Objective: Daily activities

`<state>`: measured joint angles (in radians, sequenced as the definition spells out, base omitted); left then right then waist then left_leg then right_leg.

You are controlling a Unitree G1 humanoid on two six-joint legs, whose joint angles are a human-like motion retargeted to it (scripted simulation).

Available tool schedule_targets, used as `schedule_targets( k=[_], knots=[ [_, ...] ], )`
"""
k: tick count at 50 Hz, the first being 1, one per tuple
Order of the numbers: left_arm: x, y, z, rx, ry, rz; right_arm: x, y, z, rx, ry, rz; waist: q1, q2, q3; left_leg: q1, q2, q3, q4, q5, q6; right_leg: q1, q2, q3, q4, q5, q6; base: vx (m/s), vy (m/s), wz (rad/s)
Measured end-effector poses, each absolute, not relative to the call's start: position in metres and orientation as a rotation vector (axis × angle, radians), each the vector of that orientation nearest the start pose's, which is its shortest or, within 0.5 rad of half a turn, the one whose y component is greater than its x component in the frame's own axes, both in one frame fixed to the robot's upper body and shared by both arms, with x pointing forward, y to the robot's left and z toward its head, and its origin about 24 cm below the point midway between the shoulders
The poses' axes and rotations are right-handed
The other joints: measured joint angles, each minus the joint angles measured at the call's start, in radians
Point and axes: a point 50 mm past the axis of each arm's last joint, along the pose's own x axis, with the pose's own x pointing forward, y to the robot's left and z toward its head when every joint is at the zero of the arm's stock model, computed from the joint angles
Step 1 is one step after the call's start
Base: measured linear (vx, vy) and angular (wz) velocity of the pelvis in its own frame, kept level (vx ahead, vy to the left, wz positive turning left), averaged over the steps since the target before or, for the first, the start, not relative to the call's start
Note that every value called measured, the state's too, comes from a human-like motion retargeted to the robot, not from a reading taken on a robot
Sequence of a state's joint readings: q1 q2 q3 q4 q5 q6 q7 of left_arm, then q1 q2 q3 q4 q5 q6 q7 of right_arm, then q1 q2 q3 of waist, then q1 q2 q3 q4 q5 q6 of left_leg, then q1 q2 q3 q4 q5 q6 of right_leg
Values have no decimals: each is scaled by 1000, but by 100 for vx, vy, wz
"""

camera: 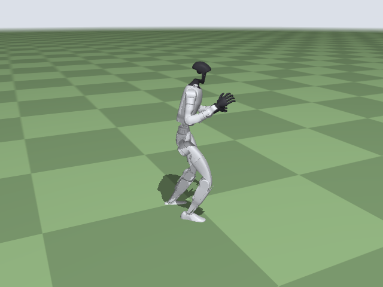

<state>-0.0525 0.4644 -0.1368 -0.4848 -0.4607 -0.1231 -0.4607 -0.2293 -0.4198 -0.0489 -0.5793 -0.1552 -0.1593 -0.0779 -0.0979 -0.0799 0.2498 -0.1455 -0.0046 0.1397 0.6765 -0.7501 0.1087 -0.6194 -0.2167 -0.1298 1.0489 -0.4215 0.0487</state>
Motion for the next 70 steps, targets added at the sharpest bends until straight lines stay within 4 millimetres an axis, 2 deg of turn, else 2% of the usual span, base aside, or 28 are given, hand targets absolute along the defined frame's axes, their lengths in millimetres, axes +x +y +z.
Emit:
schedule_targets(
  k=[7,12,15,25,33,38,43,45,50,57,65,70],
  knots=[
    [216,145,163,173,-536,-742,211,-168,238,-584,-999,9,28,0,-20,-25,27,-22,26,-9,-2,35,39,-6,-101,-11,4,3,-2,22],
    [213,160,149,222,-473,-661,205,-167,241,-562,-1038,-9,40,14,-25,-29,54,-44,63,-33,-2,64,79,1,-181,2,16,10,-6,31],
    [212,164,150,255,-484,-611,201,-168,245,-535,-1078,-28,30,11,-21,-25,56,-60,84,-51,1,71,87,10,-179,-14,11,13,-9,39],
    [222,168,163,337,-568,-482,184,-162,270,-439,-1267,-72,-58,-13,35,16,37,-99,155,-121,17,59,55,35,27,-156,-76,16,-11,36],
    [234,169,173,325,-627,-391,182,-163,284,-489,-1347,-128,-121,9,89,1,67,-42,208,-123,27,36,43,28,109,-194,-125,13,-9,28],
    [235,175,178,333,-653,-330,186,-170,283,-549,-1313,-162,-121,67,118,-42,145,8,307,-78,7,49,79,-1,78,-193,-145,11,-5,18],
    [233,180,182,364,-671,-283,191,-179,276,-601,-1239,-171,-102,111,139,-95,242,76,447,77,-25,63,95,-26,53,-196,-161,8,-4,25],
    [232,181,183,372,-678,-265,191,-182,273,-616,-1213,-172,-89,119,145,-125,256,82,495,103,-22,65,94,-29,55,-201,-165,6,-3,18],
    [230,184,189,400,-712,-212,190,-191,265,-639,-1144,-180,-49,132,150,-218,246,70,549,77,1,69,78,-35,62,-210,-167,5,0,18],
    [230,198,200,458,-757,-108,202,-199,252,-601,-1039,-148,1,130,136,-291,180,64,442,34,19,92,16,-48,52,-206,-142,5,6,32],
    [228,211,211,542,-795,-20,203,-205,249,-595,-1010,-160,10,118,124,-275,117,49,358,11,35,144,-47,-64,56,-210,-113,5,13,34],
    [226,218,229,620,-872,50,201,-212,252,-622,-1023,-212,7,107,125,-237,83,45,332,-19,62,175,-79,-68,64,-186,-96,2,16,23]
  ],
)
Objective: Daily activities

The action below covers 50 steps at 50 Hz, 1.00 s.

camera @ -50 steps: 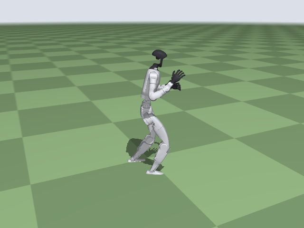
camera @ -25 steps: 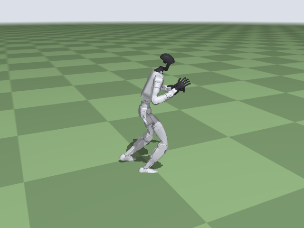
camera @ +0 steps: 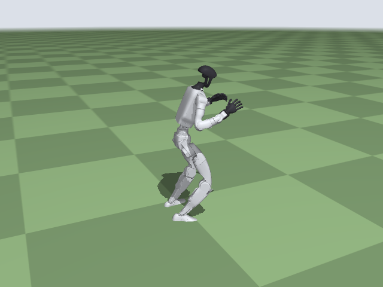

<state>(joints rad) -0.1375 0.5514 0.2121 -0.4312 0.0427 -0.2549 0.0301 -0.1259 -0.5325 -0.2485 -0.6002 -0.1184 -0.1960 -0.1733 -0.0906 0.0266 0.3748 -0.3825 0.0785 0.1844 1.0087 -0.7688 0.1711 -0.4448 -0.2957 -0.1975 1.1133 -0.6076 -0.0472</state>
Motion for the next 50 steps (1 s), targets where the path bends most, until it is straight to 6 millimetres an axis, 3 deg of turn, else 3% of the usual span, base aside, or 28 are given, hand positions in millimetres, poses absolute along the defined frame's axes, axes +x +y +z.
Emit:
schedule_targets(
  k=[5,10,25,37,45,50],
  knots=[
    [224,226,244,680,-934,134,201,-214,256,-635,-1041,-240,2,-14,2,36,-34,-1,-52,15,12,-13,-64,-27,23,156,14,-1,16,13],
    [223,234,243,697,-936,214,203,-212,255,-614,-1043,-240,11,-35,-5,45,-74,-21,-75,32,16,-28,-73,7,48,202,39,-3,11,28],
    [210,280,211,856,-733,470,214,-201,253,-646,-1039,-166,124,-100,-2,3,-132,-80,-2,14,37,-51,-12,106,65,72,53,-1,2,16],
    [204,306,203,1006,-610,571,216,-202,251,-669,-1019,-137,195,-85,9,-57,-138,-173,95,-1,31,-72,96,194,-9,-25,54,-1,-5,35],
    [204,315,190,1128,-491,520,223,-212,226,-659,-875,-116,210,-49,24,-82,-140,-260,149,-14,2,-45,130,173,-6,-80,22,1,-12,52],
    [203,324,162,1174,-317,424,224,-225,194,-636,-706,-101,208,-15,40,-79,-148,-334,145,1,-34,-4,143,130,-22,-106,-11,1,-17,65]
  ],
)
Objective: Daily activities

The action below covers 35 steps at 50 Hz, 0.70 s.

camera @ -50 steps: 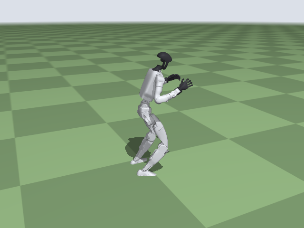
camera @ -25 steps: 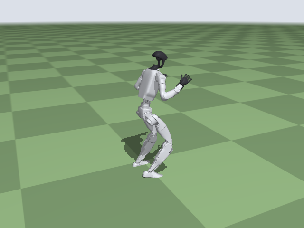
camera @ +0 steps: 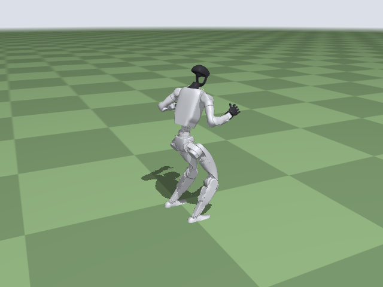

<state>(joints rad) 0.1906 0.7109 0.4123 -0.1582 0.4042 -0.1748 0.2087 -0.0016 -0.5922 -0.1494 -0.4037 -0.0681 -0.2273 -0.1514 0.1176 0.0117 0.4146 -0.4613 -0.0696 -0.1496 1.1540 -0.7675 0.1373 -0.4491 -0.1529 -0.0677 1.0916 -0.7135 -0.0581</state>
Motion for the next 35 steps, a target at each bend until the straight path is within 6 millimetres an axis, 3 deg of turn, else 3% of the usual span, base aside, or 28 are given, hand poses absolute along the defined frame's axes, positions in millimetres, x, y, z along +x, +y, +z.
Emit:
schedule_targets(
  k=[5,10,16,20,26,30,35],
  knots=[
    [188,335,104,1111,-14,282,217,-241,152,-584,-491,-78,-2,44,16,-2,-16,-77,-16,55,-48,38,7,-48,-30,-6,-32,-2,-19,67],
    [158,335,29,938,335,118,205,-255,104,-530,-256,-56,-6,87,29,-23,-39,-138,-23,137,-110,51,4,-89,-48,-2,-60,-5,-17,56],
    [112,313,-64,647,738,-55,196,-264,36,-455,61,-7,-18,115,23,-61,-65,-197,-46,264,-218,47,-1,-122,-77,14,-82,-6,-13,38],
    [80,294,-111,454,978,-117,190,-268,-9,-408,277,25,-33,116,5,-82,-59,-211,-77,331,-284,45,-5,-143,-105,26,-88,-3,-9,30],
    [42,284,-143,251,1219,-60,169,-275,-66,-336,565,-10,-65,100,-30,-98,36,-152,-118,370,-309,76,-10,-188,-159,38,-86,1,-7,34],
    [26,288,-148,176,1293,41,151,-282,-91,-297,713,-62,-82,91,-50,-89,120,-99,-133,361,-297,115,-7,-213,-193,41,-79,4,-2,25],
    [16,301,-146,139,1325,171,131,-291,-109,-272,842,-132,-100,89,-66,-52,210,-46,-134,324,-285,177,8,-229,-228,41,-71,6,3,11]
  ],
)
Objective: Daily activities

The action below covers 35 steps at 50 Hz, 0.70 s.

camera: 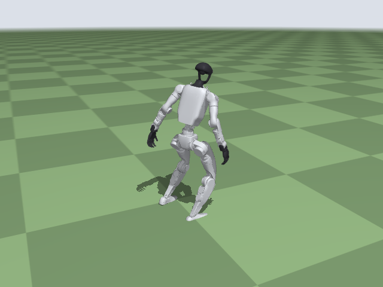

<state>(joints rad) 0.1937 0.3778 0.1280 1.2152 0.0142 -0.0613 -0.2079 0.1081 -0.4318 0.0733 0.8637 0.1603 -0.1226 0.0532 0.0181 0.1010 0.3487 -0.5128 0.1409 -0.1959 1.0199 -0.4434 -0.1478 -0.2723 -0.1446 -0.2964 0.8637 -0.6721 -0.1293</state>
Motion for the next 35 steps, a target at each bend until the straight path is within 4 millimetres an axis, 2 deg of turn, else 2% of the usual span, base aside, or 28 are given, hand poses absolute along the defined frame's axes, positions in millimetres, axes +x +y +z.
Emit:
schedule_targets(
  k=[6,10,14,20,24,28,31,35],
  knots=[
    [20,315,-141,164,1309,281,116,-302,-119,-277,941,-194,-19,13,-6,65,84,51,20,-63,15,81,23,-5,-33,4,15,8,10,-2],
    [35,321,-137,219,1265,307,114,-305,-122,-289,977,-210,-32,25,-7,112,127,90,32,-128,40,130,32,-4,-46,7,30,9,15,-3],
    [66,324,-131,318,1172,275,116,-305,-123,-312,997,-205,-42,33,-6,163,148,134,24,-199,74,175,29,-3,-61,12,48,11,17,1],
    [136,313,-106,494,909,147,124,-300,-123,-334,992,-173,-44,33,-7,230,143,178,-18,-278,115,229,12,-4,-100,46,80,12,17,4],
    [190,295,-70,616,643,22,135,-294,-121,-339,958,-144,-39,27,-9,267,134,193,-56,-302,133,263,3,-10,-137,97,107,12,16,8],
    [236,266,-16,719,337,-107,148,-290,-115,-336,909,-123,-36,16,-7,298,129,201,-87,-321,147,294,0,-17,-170,155,134,10,15,10],
    [258,240,26,770,120,-199,158,-289,-110,-331,870,-114,-37,1,-5,318,129,205,-103,-331,157,311,-1,-20,-183,204,156,7,15,10],
    [273,204,73,810,-112,-323,166,-290,-103,-326,834,-104,-47,-36,-4,342,114,209,-125,-331,172,303,-18,9,-157,302,206,3,16,19]
  ],
)
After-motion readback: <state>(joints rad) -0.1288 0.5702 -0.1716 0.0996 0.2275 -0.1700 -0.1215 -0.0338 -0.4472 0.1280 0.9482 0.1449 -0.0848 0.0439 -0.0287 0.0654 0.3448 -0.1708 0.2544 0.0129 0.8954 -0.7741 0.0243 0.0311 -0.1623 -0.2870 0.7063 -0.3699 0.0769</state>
